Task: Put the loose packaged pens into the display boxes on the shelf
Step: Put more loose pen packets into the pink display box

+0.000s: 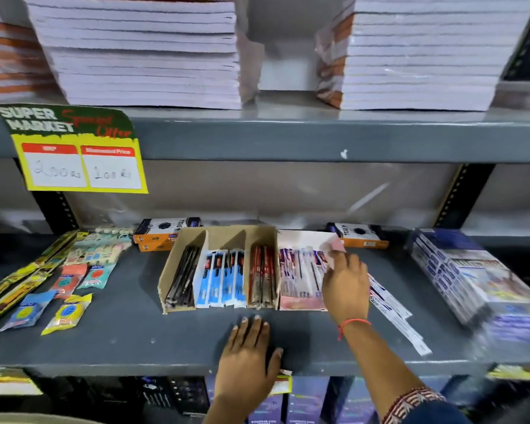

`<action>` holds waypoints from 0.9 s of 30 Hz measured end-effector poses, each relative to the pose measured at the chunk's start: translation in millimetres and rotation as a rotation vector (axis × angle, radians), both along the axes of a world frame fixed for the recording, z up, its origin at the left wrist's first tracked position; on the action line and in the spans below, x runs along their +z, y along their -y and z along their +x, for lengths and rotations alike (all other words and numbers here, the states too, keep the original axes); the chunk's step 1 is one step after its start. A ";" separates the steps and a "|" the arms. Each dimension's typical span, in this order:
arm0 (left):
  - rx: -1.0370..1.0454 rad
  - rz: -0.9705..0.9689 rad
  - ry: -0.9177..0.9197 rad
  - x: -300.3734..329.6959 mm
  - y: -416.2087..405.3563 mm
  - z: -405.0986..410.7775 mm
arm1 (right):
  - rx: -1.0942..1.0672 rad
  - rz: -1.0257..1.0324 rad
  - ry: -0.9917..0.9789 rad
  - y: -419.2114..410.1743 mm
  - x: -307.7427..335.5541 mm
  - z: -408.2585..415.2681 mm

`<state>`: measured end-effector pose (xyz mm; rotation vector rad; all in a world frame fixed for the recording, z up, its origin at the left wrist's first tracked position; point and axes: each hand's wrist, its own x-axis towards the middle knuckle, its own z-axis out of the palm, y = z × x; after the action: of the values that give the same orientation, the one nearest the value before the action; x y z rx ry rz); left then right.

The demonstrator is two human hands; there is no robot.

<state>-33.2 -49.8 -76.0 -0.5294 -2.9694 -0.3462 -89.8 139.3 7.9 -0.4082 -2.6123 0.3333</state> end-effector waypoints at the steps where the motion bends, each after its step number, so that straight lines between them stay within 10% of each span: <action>1: -0.050 -0.012 0.022 0.1 -8.0 1.5 | -0.055 -0.061 0.010 -10.1 0.0 5.0; 14: -0.406 -0.169 0.087 22.7 -58.7 -23.4 | -0.320 -0.267 0.453 -100.3 -10.6 12.0; 27: -0.383 -0.117 0.090 21.7 -55.3 -26.1 | -0.287 -0.762 0.362 -122.3 -6.1 -1.9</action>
<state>-59.3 5.5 -54.3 -1.1302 -2.9736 -0.2310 -91.7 261.6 1.8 -1.1708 -2.6116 1.2555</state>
